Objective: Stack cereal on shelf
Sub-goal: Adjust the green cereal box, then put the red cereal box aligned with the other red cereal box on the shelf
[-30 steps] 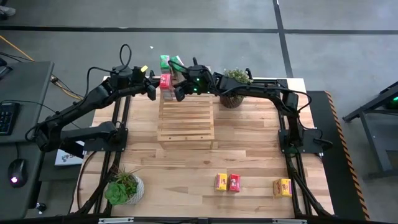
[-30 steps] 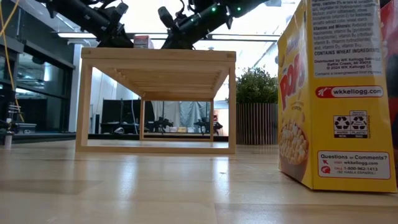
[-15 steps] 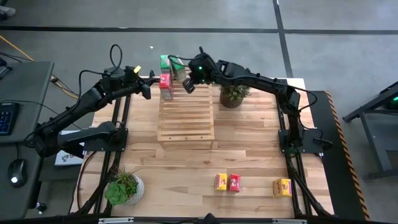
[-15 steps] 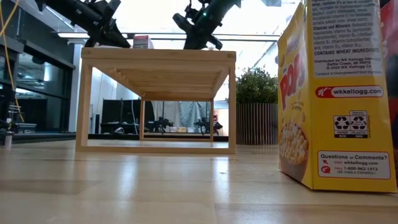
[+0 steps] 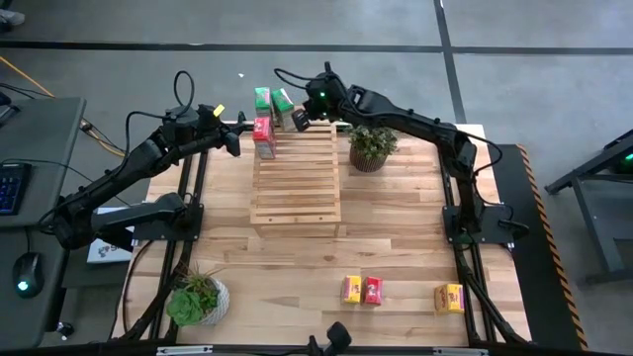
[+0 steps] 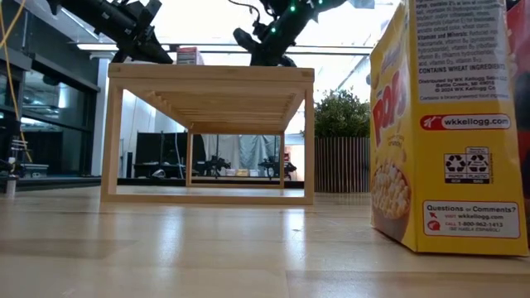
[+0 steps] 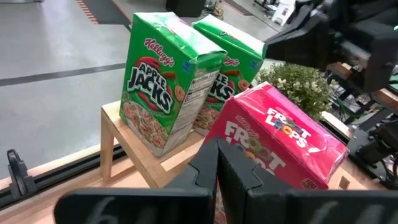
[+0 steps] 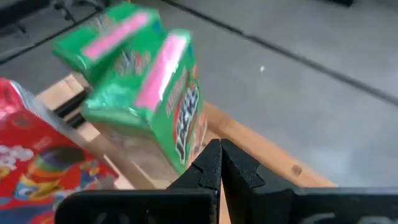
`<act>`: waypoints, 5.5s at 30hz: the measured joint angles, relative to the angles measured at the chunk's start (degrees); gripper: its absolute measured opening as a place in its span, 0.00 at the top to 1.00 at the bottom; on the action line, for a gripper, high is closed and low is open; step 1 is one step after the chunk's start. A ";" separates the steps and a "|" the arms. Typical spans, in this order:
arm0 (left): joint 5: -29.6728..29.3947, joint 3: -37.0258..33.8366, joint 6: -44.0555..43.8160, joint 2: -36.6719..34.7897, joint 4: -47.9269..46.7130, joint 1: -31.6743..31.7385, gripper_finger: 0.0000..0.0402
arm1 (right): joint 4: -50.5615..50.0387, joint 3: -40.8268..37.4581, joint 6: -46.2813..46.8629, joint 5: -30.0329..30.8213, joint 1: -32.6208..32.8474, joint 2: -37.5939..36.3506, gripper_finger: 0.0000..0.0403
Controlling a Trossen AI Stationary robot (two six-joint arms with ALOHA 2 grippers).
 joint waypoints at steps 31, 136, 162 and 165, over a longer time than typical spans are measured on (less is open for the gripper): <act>-0.43 0.00 -1.47 0.02 -0.04 0.02 1.00 | 1.73 -0.04 6.24 -3.86 0.20 2.27 1.00; -5.50 0.00 -11.88 -20.48 -5.19 -9.55 1.00 | 10.68 -62.69 40.32 -23.75 26.51 -63.87 1.00; -5.46 0.00 -14.48 -20.09 -5.26 -9.54 1.00 | -0.37 -52.68 59.22 -45.66 34.72 -52.02 0.12; -5.06 0.00 -14.48 -20.09 -5.26 -9.53 1.00 | -12.51 -48.60 68.88 -31.67 42.92 -50.74 0.12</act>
